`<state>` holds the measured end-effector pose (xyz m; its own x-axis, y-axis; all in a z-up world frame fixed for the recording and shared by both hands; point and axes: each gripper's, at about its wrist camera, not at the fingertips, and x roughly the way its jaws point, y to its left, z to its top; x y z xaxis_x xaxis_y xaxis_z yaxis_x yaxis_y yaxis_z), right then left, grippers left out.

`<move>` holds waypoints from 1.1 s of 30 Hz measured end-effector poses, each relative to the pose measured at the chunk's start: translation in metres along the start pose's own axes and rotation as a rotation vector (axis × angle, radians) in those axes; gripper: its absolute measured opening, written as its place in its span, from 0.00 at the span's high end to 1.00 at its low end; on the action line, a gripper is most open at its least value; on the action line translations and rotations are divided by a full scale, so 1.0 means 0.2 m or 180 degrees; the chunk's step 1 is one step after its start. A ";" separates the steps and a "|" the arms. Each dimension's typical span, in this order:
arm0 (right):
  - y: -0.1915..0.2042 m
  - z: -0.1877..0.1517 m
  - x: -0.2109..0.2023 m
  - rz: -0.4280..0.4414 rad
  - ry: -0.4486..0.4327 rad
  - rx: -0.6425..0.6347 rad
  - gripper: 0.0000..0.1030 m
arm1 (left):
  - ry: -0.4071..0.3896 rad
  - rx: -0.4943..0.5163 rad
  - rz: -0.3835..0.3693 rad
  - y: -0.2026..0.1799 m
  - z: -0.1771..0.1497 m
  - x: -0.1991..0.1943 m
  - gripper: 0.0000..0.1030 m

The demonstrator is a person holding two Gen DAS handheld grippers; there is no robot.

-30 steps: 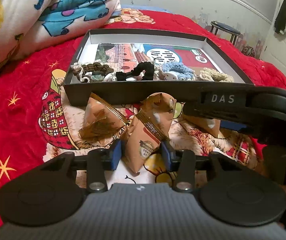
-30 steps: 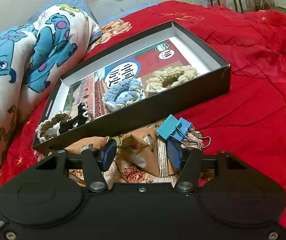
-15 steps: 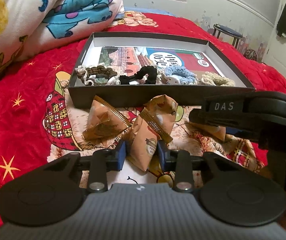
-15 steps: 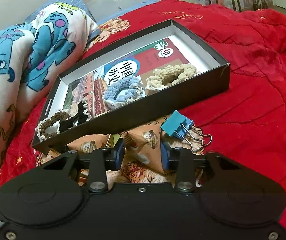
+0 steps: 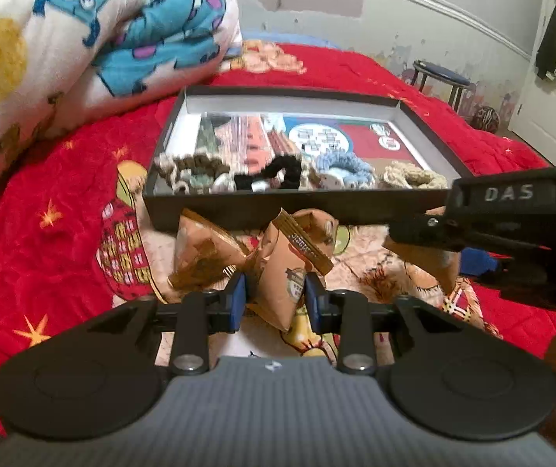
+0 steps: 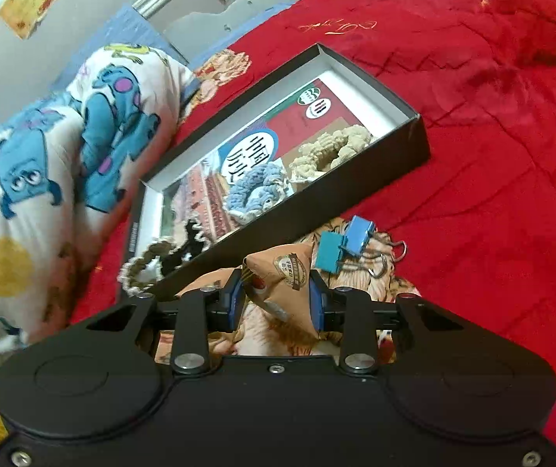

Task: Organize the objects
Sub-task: 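Grasp a paper-wrapped packet with the left tool while the right tool grasps another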

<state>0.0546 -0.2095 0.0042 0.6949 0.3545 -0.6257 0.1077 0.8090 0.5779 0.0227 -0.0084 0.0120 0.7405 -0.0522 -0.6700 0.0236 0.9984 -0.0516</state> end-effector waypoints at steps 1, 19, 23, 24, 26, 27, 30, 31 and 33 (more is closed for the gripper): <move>0.00 0.00 -0.02 0.0011 -0.0019 -0.0011 0.69 | -0.0079 0.0067 0.0059 -0.01 0.00 -0.02 0.66; 0.05 0.15 -0.10 0.0416 -0.0707 -0.0295 0.69 | -0.0368 0.0145 -0.0030 0.03 0.16 -0.12 0.66; 0.07 0.17 -0.09 0.0523 -0.0736 -0.0384 0.68 | -0.0554 0.0092 -0.0042 0.11 0.23 -0.14 0.66; 0.07 0.17 -0.10 0.0539 -0.0753 -0.0388 0.68 | -0.0600 0.0041 -0.0068 0.14 0.25 -0.15 0.66; 0.07 0.20 -0.10 0.0573 -0.0787 -0.0380 0.69 | -0.0723 -0.0049 -0.0112 0.23 0.30 -0.18 0.66; 0.06 0.20 -0.10 0.0588 -0.0803 -0.0366 0.69 | -0.0787 -0.0057 -0.0101 0.26 0.32 -0.19 0.66; 0.04 0.25 -0.09 0.0641 -0.0828 -0.0314 0.69 | -0.0948 -0.0122 -0.0088 0.34 0.39 -0.20 0.66; 0.04 0.26 -0.08 0.0660 -0.0842 -0.0314 0.69 | -0.0979 -0.0171 -0.0118 0.36 0.42 -0.20 0.66; 0.05 0.28 -0.09 0.0743 -0.0869 -0.0357 0.69 | -0.1027 -0.0218 -0.0143 0.39 0.44 -0.19 0.66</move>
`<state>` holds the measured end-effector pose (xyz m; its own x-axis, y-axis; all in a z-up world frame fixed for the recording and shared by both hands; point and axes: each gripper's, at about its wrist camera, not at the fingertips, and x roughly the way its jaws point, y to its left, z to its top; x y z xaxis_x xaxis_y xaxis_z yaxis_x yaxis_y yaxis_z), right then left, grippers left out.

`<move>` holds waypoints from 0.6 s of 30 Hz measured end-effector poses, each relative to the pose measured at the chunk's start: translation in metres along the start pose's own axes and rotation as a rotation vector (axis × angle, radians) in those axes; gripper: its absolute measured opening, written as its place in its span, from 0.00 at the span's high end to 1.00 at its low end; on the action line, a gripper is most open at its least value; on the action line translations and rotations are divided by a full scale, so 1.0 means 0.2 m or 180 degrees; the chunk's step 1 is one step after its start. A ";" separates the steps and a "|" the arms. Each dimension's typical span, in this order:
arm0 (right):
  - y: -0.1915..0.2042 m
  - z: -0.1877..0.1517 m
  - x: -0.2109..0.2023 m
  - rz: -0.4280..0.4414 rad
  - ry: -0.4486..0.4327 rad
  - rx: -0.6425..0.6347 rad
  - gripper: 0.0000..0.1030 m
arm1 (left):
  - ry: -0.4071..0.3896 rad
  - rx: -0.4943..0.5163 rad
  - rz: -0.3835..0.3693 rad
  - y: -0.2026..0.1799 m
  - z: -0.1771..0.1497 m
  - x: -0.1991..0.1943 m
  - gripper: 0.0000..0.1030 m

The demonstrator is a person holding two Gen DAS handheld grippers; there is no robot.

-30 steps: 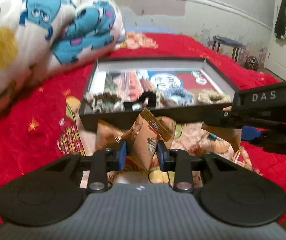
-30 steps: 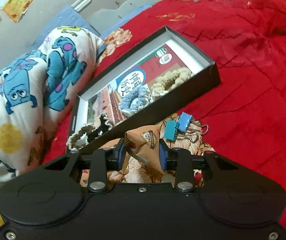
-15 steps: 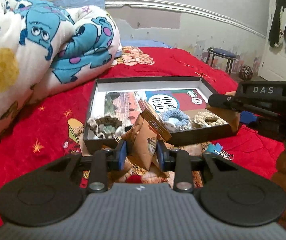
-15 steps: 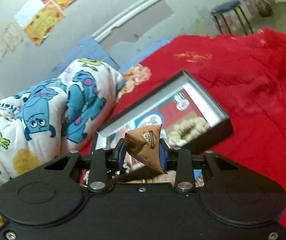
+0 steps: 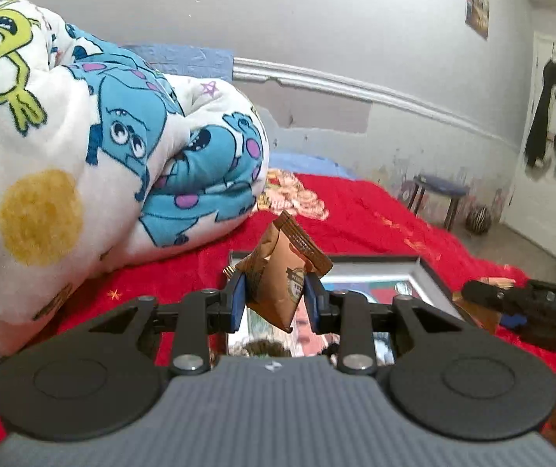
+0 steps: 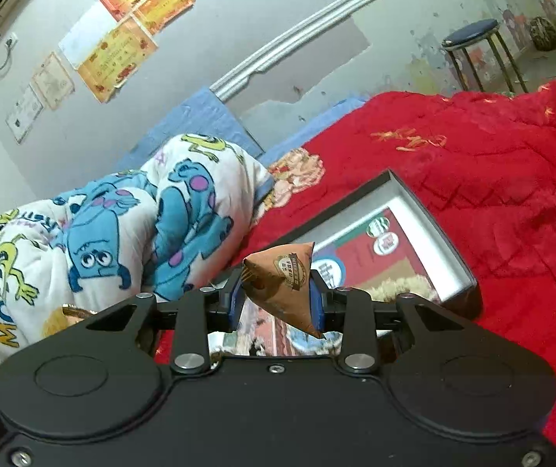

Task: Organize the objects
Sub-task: 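Grasp a paper-wrapped packet with the left tool while the right tool grasps another, then lift both held packets and carry them over the black box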

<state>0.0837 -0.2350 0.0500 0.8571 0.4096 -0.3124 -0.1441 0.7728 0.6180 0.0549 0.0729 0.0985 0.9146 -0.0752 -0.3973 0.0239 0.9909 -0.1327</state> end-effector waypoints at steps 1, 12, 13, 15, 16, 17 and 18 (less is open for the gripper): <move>0.01 0.01 0.00 0.0066 -0.0018 -0.0035 0.69 | -0.0020 -0.0006 0.0024 0.00 0.00 0.00 0.66; 0.17 0.07 -0.01 0.0534 -0.0091 -0.0353 0.69 | -0.0120 -0.0078 -0.0347 -0.01 0.01 0.03 0.66; 0.17 0.07 0.00 0.0565 -0.0071 -0.0318 0.69 | -0.0123 -0.0098 -0.0384 0.00 0.01 0.03 0.66; 0.17 0.08 0.00 0.0604 -0.0047 -0.0285 0.68 | -0.0143 -0.0090 -0.0414 -0.01 0.01 0.03 0.66; 0.17 0.08 0.00 0.0609 -0.0036 -0.0286 0.68 | -0.0147 -0.0090 -0.0431 -0.01 0.02 0.04 0.66; 0.18 0.09 0.01 0.0609 -0.0029 -0.0275 0.68 | -0.0145 -0.0098 -0.0458 -0.01 0.02 0.04 0.66; 0.18 0.09 0.01 0.0613 -0.0029 -0.0244 0.68 | -0.0139 -0.0115 -0.0481 -0.01 0.02 0.05 0.66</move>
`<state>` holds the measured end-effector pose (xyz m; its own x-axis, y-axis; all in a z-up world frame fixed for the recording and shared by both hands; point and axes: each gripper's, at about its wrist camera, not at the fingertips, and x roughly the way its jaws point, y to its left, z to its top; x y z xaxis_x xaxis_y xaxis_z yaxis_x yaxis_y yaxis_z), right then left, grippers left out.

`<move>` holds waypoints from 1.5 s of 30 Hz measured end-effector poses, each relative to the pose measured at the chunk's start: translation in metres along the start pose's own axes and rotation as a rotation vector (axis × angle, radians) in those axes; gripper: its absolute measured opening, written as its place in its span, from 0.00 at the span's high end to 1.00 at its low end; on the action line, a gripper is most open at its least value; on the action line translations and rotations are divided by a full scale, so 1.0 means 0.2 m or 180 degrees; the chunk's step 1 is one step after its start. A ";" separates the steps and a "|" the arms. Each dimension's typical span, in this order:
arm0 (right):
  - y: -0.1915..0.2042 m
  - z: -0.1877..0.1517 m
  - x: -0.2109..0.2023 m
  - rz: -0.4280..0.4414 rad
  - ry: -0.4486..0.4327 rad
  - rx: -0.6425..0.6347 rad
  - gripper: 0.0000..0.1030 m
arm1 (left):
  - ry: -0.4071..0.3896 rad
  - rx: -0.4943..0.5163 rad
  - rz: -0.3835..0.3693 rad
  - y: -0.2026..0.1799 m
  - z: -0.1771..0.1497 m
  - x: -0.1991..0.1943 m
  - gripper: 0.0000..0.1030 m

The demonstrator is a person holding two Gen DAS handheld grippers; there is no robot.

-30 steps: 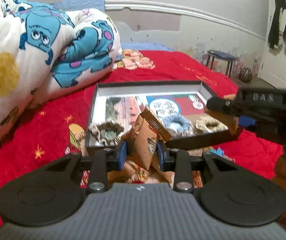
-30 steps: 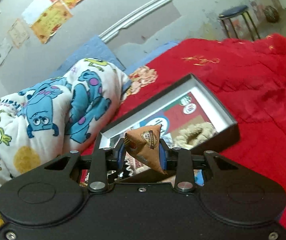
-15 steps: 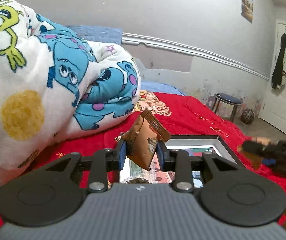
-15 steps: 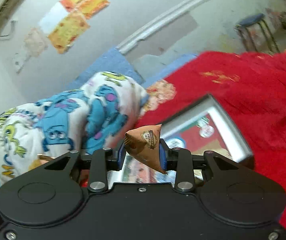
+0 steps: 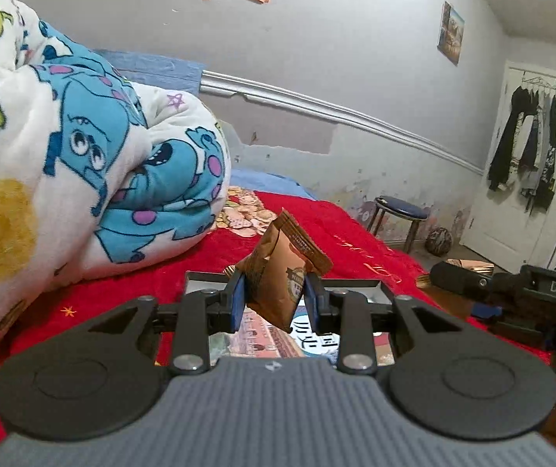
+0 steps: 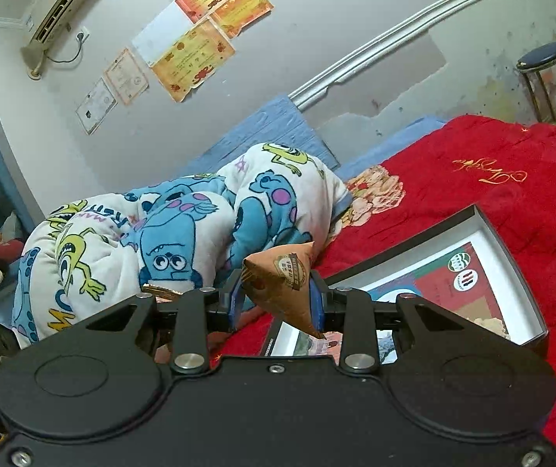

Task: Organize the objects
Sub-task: 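Lift both held packets and carry them over the black box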

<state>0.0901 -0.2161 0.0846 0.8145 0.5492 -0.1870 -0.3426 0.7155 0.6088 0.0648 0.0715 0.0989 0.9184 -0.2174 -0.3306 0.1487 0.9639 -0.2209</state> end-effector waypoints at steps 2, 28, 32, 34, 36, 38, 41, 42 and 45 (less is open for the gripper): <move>-0.01 0.01 0.01 0.0025 -0.0004 0.0059 0.68 | 0.0037 -0.0018 -0.0036 0.00 0.01 0.02 0.66; 0.08 -0.04 0.62 -0.0682 0.0704 -0.0143 0.68 | 0.0497 0.0099 0.0059 0.13 0.00 0.43 0.66; 0.04 -0.10 0.72 -0.0685 0.0751 -0.0129 0.68 | 0.0611 0.0052 0.0159 0.15 -0.05 0.48 0.65; 0.00 -0.13 0.74 -0.0701 0.0772 -0.0103 0.68 | 0.0676 0.0098 0.0205 0.15 -0.08 0.51 0.65; -0.05 -0.16 0.75 -0.0705 0.0765 -0.0047 0.68 | 0.0733 0.0120 0.0252 0.14 -0.10 0.54 0.65; -0.10 -0.17 0.75 -0.0699 0.0769 0.0060 0.68 | 0.0752 0.0062 0.0260 0.15 -0.12 0.56 0.65; -0.14 -0.19 0.77 -0.0701 0.0808 0.0123 0.68 | 0.0799 0.0034 0.0254 0.16 -0.14 0.58 0.65; -0.15 -0.19 0.77 -0.0717 0.0813 0.0113 0.68 | 0.0816 0.0045 0.0259 0.16 -0.15 0.59 0.65; -0.15 -0.20 0.78 -0.0664 0.0814 0.0144 0.68 | 0.0863 0.0027 0.0298 0.17 -0.17 0.61 0.65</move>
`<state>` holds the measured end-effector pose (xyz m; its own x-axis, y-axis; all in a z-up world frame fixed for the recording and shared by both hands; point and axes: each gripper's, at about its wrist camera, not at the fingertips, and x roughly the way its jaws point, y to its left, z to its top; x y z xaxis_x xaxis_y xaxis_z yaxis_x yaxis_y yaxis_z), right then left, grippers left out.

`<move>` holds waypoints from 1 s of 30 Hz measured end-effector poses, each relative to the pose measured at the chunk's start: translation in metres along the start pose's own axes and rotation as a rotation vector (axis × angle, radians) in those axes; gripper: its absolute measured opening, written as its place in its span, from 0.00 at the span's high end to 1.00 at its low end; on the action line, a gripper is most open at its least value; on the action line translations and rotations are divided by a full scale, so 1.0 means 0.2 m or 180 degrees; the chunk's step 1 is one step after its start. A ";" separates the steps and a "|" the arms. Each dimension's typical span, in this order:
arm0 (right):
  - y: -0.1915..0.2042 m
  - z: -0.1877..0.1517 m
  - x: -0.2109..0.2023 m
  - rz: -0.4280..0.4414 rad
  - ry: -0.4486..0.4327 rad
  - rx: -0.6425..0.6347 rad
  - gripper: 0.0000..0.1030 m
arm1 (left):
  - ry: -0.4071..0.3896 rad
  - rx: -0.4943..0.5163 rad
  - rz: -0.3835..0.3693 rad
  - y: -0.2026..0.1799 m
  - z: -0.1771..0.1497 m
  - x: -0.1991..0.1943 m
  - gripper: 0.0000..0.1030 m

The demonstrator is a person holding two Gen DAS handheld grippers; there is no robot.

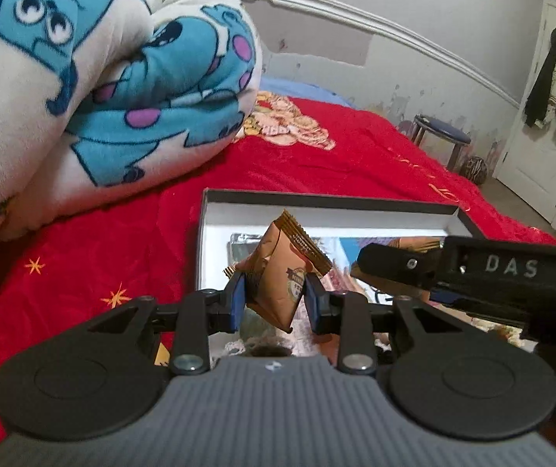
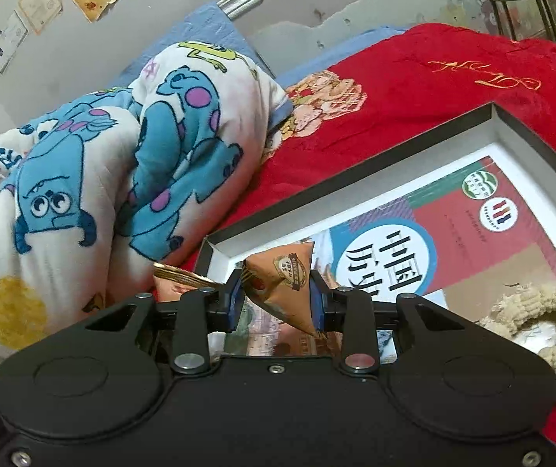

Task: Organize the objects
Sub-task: 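Lift both held packets and carry them over the black box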

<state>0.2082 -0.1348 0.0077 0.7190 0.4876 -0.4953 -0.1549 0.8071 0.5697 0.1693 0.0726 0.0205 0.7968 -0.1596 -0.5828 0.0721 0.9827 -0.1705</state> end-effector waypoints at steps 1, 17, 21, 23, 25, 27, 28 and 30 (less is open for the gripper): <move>0.00 0.00 0.01 -0.0003 0.0005 0.0000 0.68 | 0.0010 -0.0014 0.0002 0.00 0.00 0.00 0.65; -0.05 -0.05 0.06 -0.0091 0.0046 0.0178 0.67 | 0.0180 0.0097 0.0175 -0.02 -0.04 0.07 0.65; -0.03 -0.07 0.08 -0.0137 0.0075 0.0106 0.67 | 0.0227 0.0095 0.0188 -0.02 -0.05 0.07 0.65; -0.02 -0.08 0.08 -0.0115 0.0097 0.0081 0.67 | 0.0251 0.0089 0.0194 -0.02 -0.05 0.08 0.65; -0.02 -0.08 0.09 -0.0135 0.0115 0.0078 0.67 | 0.0282 0.0076 0.0209 -0.01 -0.05 0.08 0.65; -0.03 -0.09 0.10 -0.0133 0.0144 0.0089 0.67 | 0.0276 0.0091 0.0211 -0.02 -0.05 0.08 0.65; -0.03 -0.09 0.10 -0.0143 0.0157 0.0094 0.67 | 0.0281 0.0095 0.0208 -0.02 -0.05 0.08 0.65; -0.02 -0.10 0.11 -0.0173 0.0181 0.0083 0.66 | 0.0288 0.0089 0.0206 -0.02 -0.05 0.08 0.64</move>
<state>0.2114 -0.1208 -0.0189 0.6860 0.4621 -0.5620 -0.0985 0.8242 0.5576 0.1749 0.0653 0.0034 0.7430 -0.1024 -0.6614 0.0400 0.9933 -0.1088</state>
